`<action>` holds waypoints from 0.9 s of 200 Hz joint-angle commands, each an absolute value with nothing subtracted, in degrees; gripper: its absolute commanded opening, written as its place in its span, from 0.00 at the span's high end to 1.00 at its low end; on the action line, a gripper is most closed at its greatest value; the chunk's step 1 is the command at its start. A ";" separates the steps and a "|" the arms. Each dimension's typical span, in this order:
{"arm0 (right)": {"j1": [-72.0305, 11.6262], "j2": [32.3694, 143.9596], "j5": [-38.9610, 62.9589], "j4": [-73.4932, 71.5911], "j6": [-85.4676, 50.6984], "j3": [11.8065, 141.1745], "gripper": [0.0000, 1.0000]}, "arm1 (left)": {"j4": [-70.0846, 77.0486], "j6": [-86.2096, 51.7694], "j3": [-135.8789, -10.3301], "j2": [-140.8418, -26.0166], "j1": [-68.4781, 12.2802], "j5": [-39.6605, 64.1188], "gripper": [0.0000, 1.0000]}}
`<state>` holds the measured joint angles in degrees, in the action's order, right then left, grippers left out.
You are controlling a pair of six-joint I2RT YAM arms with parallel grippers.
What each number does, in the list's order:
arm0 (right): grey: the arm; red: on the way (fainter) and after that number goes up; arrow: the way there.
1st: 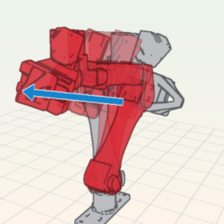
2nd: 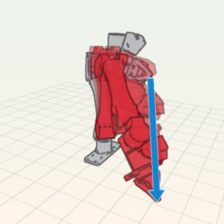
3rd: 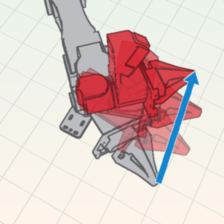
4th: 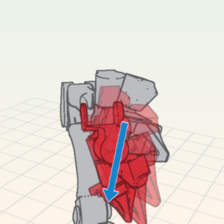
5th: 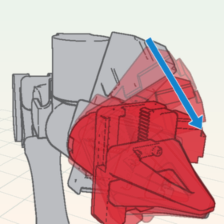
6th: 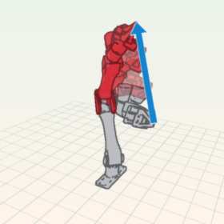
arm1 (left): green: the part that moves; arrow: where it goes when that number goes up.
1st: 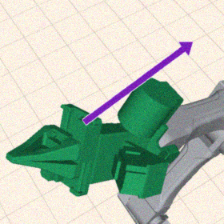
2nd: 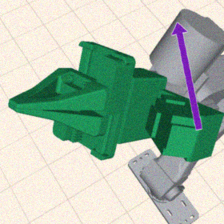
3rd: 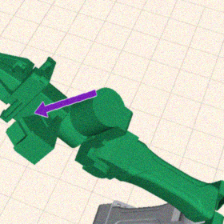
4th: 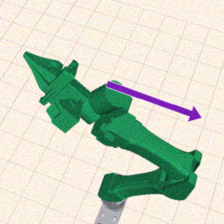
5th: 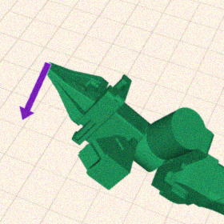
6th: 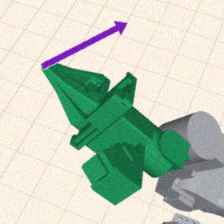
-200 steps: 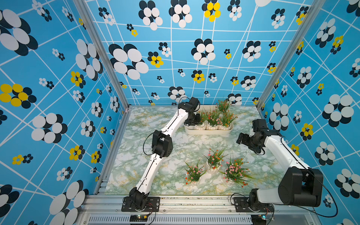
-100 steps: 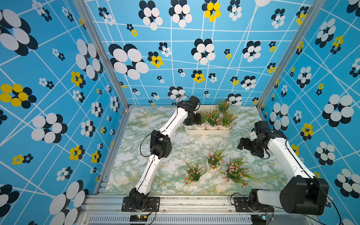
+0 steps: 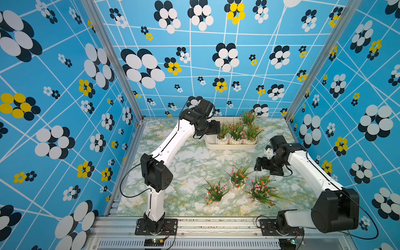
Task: Put the potted gypsophila into the storage box
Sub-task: Place the baby's breath potted plant at the storage box, then pick up the baby's breath potted plant from the center of the board.
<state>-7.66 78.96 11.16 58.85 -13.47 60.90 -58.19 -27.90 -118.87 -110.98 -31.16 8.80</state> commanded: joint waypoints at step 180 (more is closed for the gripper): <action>-25.35 88.44 9.33 52.65 -13.36 59.81 0.42 | -47.42 -34.37 -89.08 -92.72 -25.40 10.12 0.14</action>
<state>-24.91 86.54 11.05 53.28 -12.64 60.47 -47.72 -33.91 -90.32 -93.30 -25.71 9.47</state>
